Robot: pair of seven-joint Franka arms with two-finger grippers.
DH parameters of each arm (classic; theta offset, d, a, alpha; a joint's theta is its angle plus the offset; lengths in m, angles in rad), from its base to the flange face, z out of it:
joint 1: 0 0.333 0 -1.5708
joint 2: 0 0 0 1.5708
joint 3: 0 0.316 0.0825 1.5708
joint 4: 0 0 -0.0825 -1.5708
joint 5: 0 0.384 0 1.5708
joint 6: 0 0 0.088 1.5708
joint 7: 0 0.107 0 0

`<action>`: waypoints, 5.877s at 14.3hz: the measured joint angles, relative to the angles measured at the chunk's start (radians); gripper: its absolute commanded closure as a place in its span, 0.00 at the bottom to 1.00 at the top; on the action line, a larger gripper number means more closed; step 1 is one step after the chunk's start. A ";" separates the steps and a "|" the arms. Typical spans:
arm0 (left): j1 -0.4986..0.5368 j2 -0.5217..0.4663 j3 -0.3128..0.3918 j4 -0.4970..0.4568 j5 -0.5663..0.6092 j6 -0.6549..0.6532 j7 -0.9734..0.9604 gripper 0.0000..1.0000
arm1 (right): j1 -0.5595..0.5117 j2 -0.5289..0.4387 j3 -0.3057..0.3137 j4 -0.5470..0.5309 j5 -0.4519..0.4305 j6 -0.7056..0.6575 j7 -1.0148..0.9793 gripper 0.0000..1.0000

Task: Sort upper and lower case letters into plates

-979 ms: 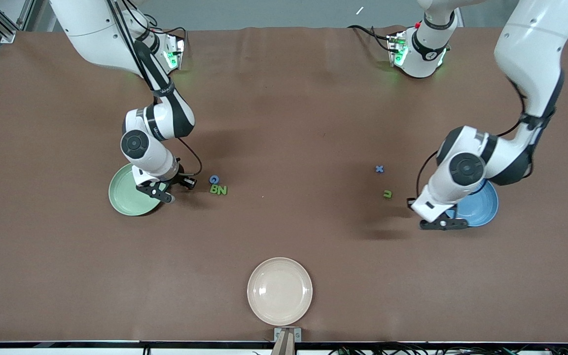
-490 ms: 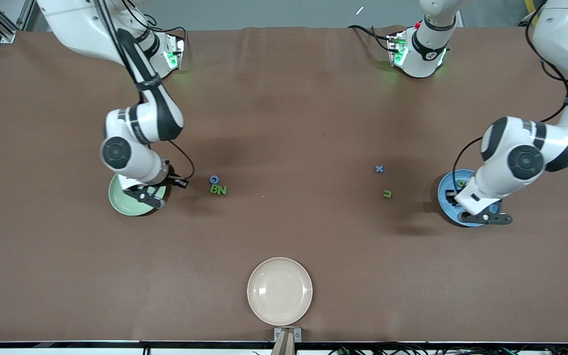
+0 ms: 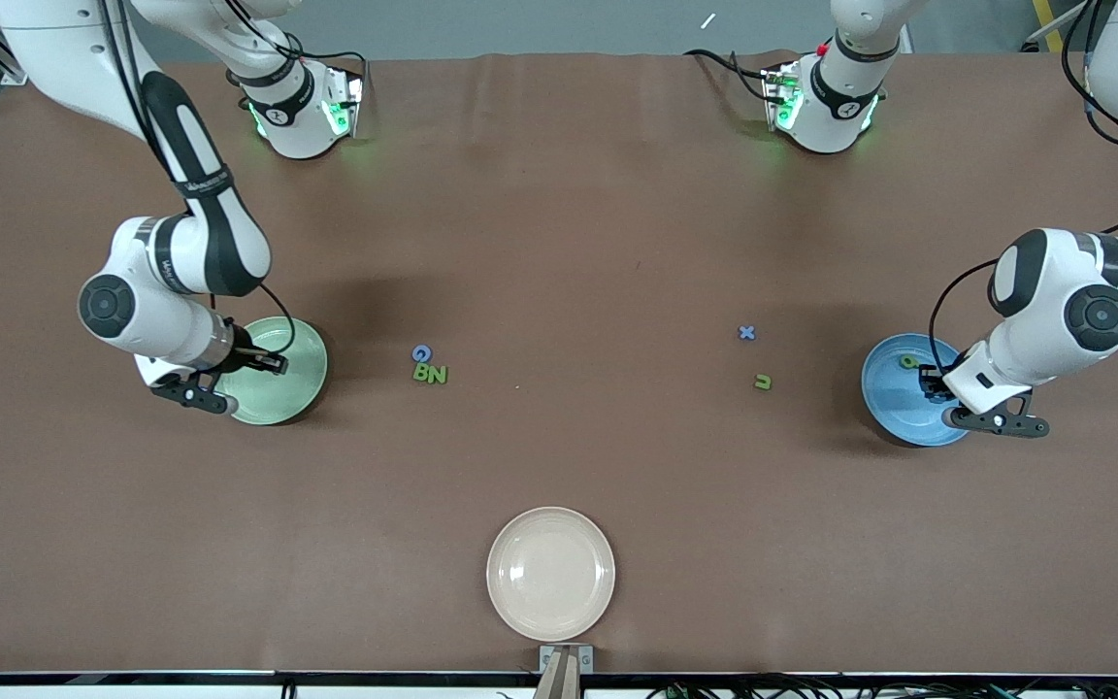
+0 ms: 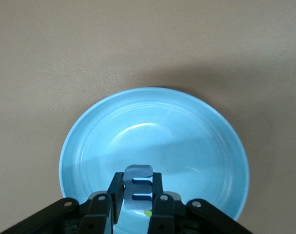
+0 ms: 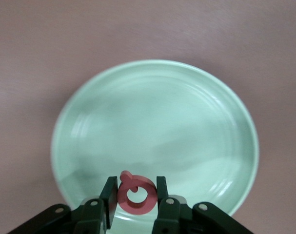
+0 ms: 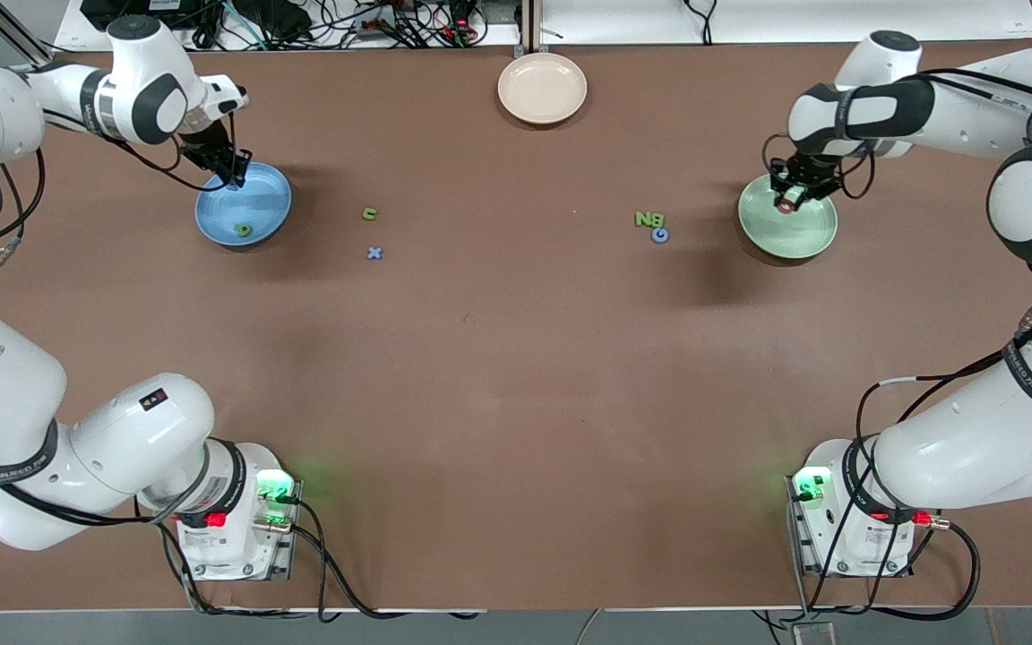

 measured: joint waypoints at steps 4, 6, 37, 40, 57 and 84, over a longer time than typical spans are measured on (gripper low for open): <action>0.025 0.052 0.000 -0.001 0.082 0.026 0.001 0.84 | -0.013 0.010 0.001 -0.050 -0.001 0.060 -0.012 0.58; 0.029 0.069 0.000 -0.001 0.104 0.032 0.001 0.84 | -0.013 0.024 0.002 -0.068 -0.001 0.093 -0.012 0.00; -0.098 0.079 -0.281 -0.016 0.130 -0.083 -0.489 0.01 | 0.477 0.157 0.031 0.038 0.000 0.235 0.279 0.14; -0.144 0.093 -0.281 -0.042 0.152 -0.011 -0.566 0.01 | 0.478 0.156 0.030 0.038 -0.001 0.235 0.279 0.16; -0.145 0.189 -0.233 -0.111 0.337 0.141 -0.660 0.54 | 0.477 0.143 0.022 0.035 -0.049 0.259 0.290 1.00; 0.280 0.105 -0.389 -0.097 0.345 0.042 -0.360 0.85 | 0.046 0.039 0.015 -0.049 -0.042 0.086 -0.206 0.99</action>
